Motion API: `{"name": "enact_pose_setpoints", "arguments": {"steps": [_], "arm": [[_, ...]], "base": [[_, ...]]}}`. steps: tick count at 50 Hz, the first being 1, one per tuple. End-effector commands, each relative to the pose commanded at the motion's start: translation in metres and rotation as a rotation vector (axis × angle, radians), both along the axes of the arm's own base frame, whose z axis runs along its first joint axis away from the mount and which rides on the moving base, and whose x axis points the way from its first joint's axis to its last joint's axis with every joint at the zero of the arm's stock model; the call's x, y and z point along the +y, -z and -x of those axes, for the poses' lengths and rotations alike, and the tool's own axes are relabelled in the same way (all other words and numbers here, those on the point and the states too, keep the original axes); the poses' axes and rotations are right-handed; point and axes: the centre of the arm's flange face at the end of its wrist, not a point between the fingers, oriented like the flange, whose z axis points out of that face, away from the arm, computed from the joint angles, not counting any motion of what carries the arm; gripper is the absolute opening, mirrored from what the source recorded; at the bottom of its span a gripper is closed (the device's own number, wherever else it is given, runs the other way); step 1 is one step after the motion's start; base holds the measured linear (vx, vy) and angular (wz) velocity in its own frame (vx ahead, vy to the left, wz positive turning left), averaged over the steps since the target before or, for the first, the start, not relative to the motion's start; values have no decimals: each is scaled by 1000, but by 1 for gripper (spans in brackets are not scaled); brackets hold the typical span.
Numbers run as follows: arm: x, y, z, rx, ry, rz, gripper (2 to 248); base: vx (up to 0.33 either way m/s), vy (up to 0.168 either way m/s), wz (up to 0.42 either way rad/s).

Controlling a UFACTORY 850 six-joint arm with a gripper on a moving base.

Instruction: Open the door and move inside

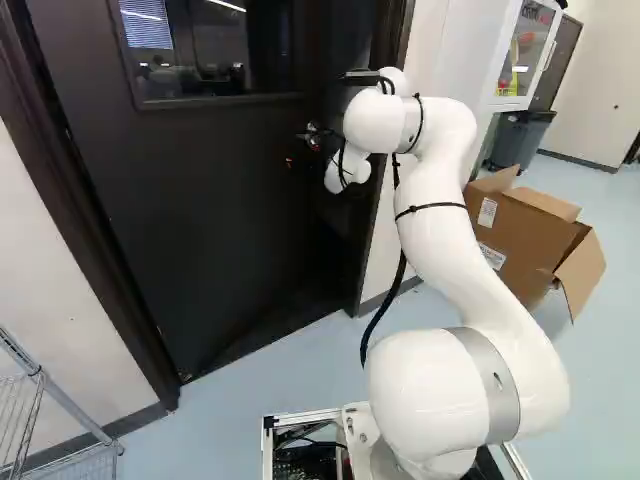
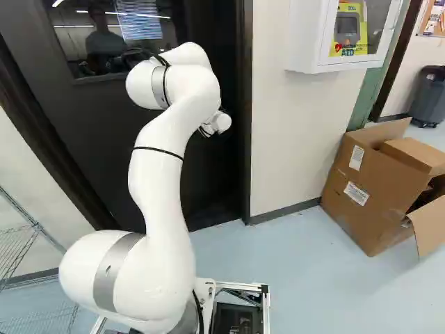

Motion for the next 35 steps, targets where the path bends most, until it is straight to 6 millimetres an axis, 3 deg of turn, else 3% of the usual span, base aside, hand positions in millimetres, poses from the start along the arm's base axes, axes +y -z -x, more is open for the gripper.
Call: {"name": "enact_pose_setpoints", "arguments": {"steps": [35], "arm": [[28,-12,61,75,-28,-2,247]], "base": [[0,0,0]]}}
